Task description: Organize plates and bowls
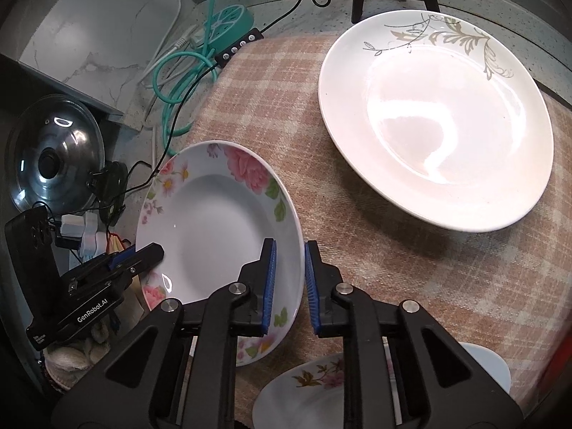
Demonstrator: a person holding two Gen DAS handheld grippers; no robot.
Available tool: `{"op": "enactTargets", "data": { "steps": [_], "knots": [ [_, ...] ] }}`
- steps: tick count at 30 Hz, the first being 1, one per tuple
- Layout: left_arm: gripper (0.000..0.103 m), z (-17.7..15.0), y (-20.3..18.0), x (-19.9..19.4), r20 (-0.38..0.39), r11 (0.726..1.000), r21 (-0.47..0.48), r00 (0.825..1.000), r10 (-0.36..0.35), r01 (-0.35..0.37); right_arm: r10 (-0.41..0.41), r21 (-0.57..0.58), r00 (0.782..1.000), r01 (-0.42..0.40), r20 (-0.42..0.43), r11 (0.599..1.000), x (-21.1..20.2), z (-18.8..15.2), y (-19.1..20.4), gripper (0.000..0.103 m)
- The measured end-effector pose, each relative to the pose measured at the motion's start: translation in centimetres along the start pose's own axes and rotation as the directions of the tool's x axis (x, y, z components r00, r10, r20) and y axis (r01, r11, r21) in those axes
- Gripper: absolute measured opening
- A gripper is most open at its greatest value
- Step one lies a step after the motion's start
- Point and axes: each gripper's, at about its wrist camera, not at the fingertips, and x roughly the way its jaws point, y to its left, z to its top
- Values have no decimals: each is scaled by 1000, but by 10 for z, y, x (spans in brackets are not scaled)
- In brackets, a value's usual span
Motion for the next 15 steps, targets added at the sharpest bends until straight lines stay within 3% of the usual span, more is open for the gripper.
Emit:
{"op": "enactTargets", "data": {
  "steps": [15],
  "knots": [
    [18,0,-3,-8,24,1000,1,1000,-4,4,-1,-7,1000,1,11,1000,-9,-4,1,16]
  ]
}}
